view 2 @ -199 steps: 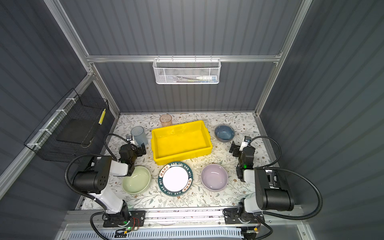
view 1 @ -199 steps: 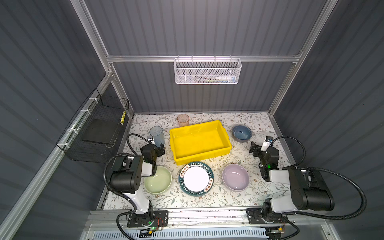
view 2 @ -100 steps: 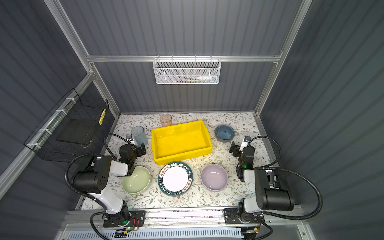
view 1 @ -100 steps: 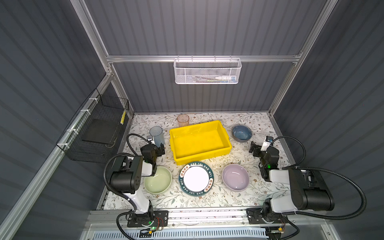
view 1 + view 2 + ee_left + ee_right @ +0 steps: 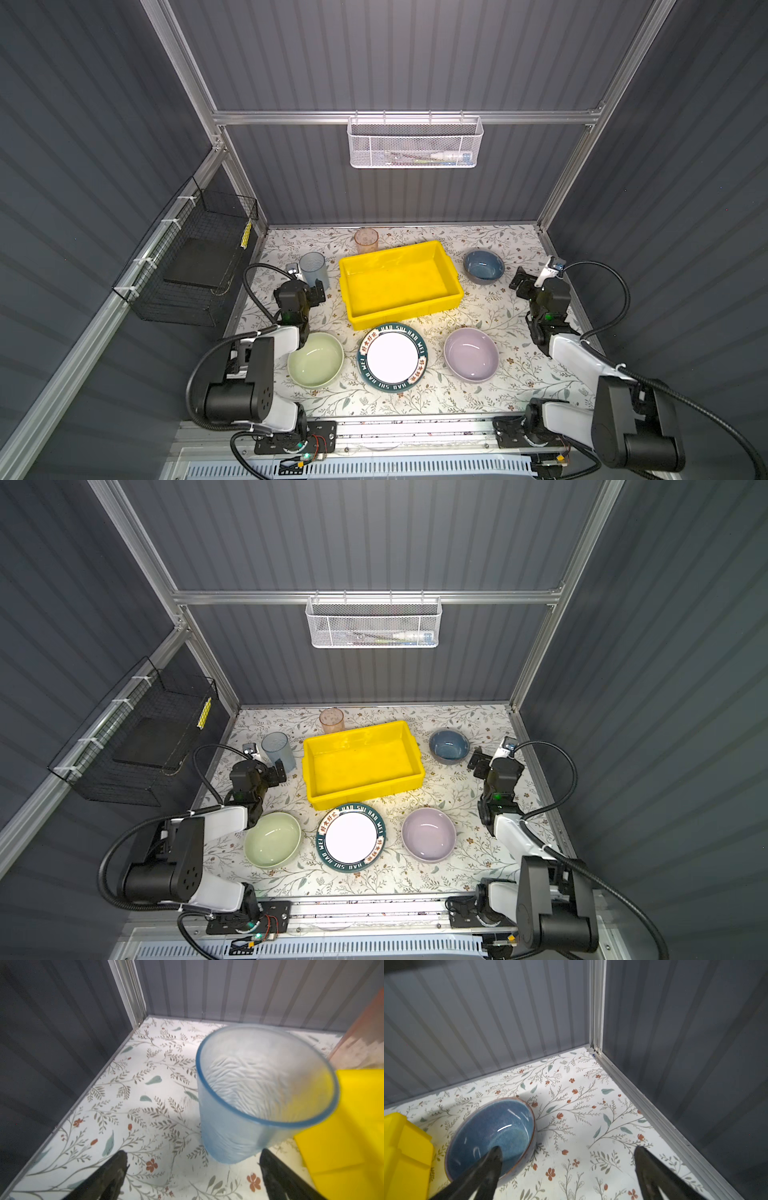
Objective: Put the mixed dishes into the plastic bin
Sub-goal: 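Move both grippers toward the stack of green-rimmed plates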
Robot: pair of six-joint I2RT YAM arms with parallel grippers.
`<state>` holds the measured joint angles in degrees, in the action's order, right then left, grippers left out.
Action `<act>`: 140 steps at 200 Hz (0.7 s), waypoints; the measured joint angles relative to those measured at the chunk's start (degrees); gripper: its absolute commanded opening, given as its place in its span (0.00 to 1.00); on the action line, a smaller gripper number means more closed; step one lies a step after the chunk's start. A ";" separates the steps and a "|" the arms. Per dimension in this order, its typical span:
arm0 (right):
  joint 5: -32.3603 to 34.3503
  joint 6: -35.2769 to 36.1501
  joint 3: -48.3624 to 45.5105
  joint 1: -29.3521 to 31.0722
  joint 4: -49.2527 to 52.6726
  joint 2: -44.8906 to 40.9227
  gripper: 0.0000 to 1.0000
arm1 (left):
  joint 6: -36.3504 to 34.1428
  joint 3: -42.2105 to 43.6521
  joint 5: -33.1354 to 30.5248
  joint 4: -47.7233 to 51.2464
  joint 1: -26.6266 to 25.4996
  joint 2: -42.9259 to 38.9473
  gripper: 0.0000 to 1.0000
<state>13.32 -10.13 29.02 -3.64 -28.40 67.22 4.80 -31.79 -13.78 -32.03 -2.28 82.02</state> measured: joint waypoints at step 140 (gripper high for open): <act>-18.25 -7.85 25.90 10.71 49.66 -6.27 0.90 | 12.24 -24.13 18.62 58.99 -1.11 -15.43 0.99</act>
<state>-4.93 -17.98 54.92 7.07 21.26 60.95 17.04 -55.92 4.84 26.96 -3.40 66.59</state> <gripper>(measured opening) 0.908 0.995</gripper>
